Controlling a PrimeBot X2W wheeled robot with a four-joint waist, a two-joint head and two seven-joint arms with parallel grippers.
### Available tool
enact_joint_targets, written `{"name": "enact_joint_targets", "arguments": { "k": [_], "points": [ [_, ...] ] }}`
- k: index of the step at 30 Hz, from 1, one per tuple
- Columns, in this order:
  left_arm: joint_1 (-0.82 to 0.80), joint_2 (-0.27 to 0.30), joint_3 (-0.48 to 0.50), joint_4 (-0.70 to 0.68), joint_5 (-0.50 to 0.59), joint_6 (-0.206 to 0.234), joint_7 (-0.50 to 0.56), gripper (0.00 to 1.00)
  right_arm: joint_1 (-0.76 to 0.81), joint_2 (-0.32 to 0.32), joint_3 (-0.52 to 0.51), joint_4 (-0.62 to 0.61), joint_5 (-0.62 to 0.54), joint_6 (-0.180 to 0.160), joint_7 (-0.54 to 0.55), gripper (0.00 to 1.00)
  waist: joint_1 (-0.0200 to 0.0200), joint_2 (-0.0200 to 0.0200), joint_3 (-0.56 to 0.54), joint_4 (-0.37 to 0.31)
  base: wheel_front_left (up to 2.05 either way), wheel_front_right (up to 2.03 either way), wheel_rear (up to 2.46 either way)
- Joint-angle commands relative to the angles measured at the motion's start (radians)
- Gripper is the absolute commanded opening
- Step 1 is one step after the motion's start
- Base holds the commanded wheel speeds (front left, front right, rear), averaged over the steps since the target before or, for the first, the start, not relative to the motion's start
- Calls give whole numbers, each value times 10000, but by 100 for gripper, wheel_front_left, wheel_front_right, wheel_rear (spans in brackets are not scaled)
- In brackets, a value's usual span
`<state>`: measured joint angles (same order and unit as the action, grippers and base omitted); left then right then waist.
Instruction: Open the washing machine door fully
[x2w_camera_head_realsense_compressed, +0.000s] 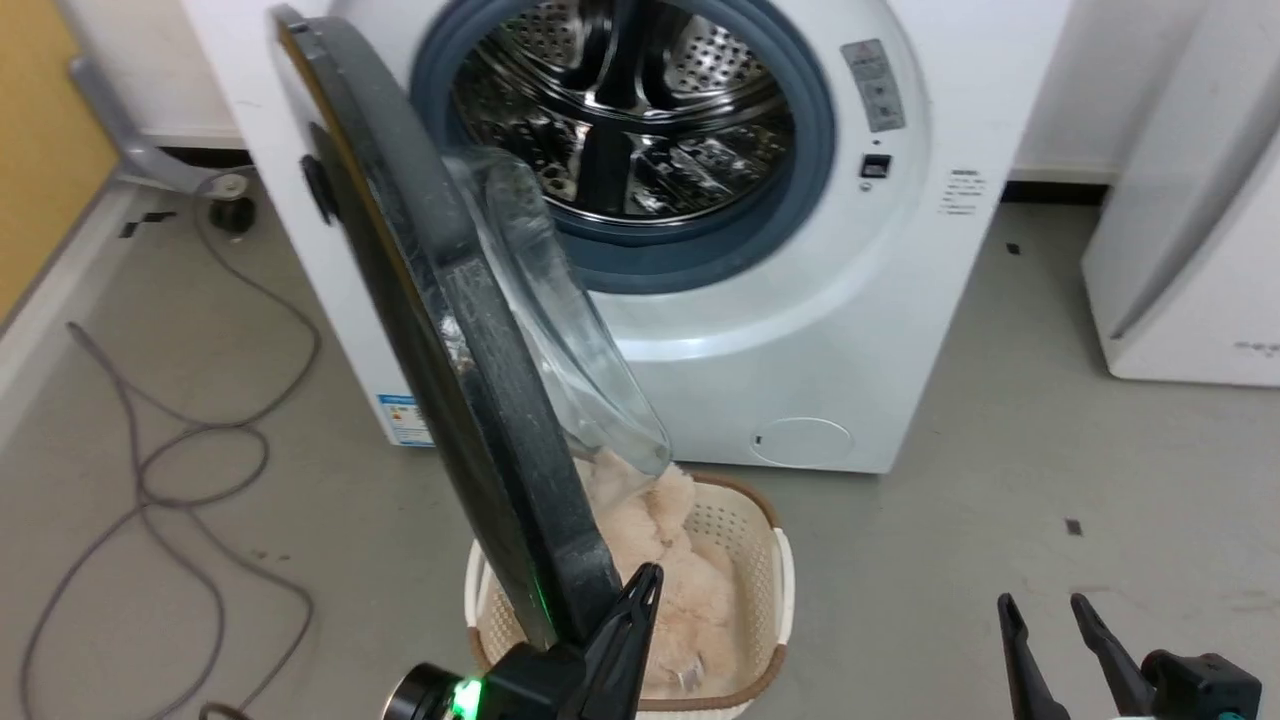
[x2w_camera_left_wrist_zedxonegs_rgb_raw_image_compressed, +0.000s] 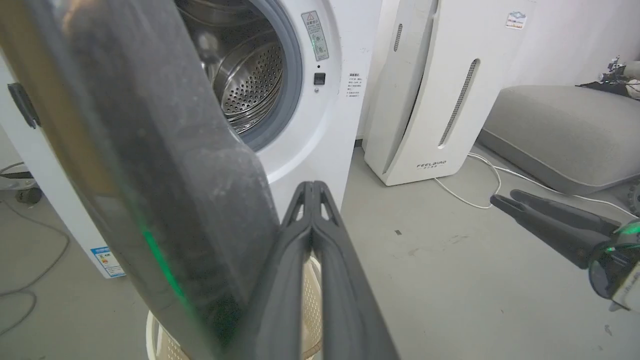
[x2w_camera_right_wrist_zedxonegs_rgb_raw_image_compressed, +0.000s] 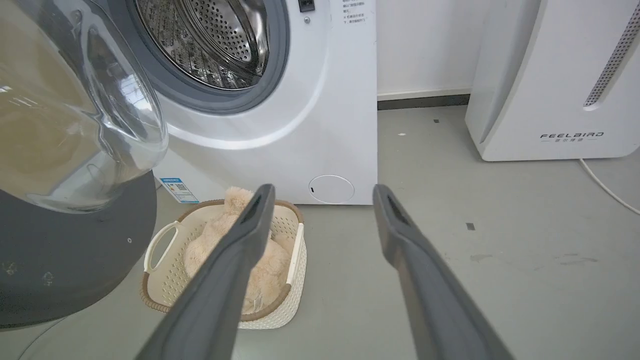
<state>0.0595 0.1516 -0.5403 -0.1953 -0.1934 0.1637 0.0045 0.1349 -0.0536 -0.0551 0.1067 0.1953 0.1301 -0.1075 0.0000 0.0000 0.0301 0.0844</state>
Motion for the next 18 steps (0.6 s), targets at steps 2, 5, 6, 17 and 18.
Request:
{"name": "enact_joint_targets", "arguments": {
  "k": [2, 5, 6, 17, 18],
  "points": [
    [309, 143, 93, -198, 49, 202, 68, 0, 17, 34, -14, 32, 48, 6, 40, 100, 0, 0, -90, 324, 0, 0, 0],
    [532, 230, 206, -411, 64, 389, 64, 0, 54, 34, -57, 25, 45, 6, 91, 100, 0, 0, -144, 644, 0, 0, 0],
    [609, 264, 249, -480, 73, 456, 62, 0, 69, 34, -59, 17, 39, 6, 110, 100, 0, 0, -163, 746, 0, 0, 0],
    [1352, 383, 775, -1168, 73, 1229, -126, 0, 261, 34, -374, -144, 4, 6, 276, 100, 0, 0, -195, 2333, 0, 0, 0],
    [1399, 383, 834, -1193, 69, 1299, -156, 0, 259, 34, -376, -155, 12, 6, 299, 100, 0, 0, -191, 2473, 0, 0, 0]
  ]
}}
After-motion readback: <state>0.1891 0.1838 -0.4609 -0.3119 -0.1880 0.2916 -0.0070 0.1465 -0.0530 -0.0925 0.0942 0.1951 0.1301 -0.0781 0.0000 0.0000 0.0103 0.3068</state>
